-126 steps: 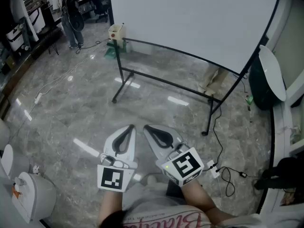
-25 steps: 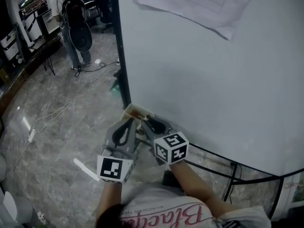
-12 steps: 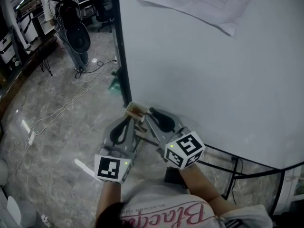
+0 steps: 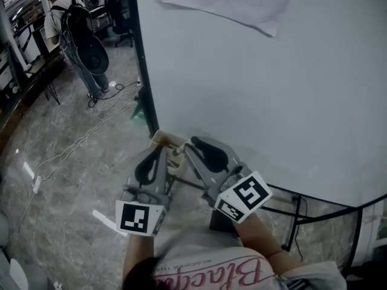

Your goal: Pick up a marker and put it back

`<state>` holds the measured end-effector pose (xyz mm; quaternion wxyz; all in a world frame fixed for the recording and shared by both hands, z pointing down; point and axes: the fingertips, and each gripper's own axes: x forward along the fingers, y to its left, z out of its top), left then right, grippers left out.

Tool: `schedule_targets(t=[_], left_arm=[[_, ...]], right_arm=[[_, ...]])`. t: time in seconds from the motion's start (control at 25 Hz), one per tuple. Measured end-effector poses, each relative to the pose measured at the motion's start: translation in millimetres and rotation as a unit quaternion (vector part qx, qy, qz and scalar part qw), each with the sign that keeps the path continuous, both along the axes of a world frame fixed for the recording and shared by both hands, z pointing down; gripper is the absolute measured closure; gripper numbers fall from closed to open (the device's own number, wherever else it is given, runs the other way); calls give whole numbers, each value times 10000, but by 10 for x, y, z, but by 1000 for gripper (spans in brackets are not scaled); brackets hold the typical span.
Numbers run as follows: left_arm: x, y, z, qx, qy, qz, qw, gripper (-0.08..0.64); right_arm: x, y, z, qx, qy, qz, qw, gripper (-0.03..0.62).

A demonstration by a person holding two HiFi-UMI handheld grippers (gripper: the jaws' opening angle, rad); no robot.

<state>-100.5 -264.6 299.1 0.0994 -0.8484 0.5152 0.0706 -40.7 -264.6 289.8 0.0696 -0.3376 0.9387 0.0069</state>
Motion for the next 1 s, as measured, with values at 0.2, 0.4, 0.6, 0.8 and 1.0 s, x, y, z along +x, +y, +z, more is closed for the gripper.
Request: schedule_targets(t=[0.2, 0.4, 0.6, 0.8, 1.0], left_arm=[[-19, 38, -74, 90, 187, 51, 9998, 560], [-60, 16, -67, 61, 156, -24, 9999, 560], [-114, 9, -42, 13, 169, -52, 9998, 560], [-175, 2, 13, -90, 203, -117, 9997, 560], [-205, 9, 35, -108, 214, -145, 9996, 560]], right_arm=[[4, 21, 5, 7, -16, 10, 10000, 522], [-25, -25, 62, -83, -38, -15, 10000, 522], [-125, -178, 389, -560, 95, 32, 9984, 522], [-307, -371, 810, -1009, 447, 87, 9939, 522], [-430, -411, 1102, -1204, 640, 61, 9906, 522]])
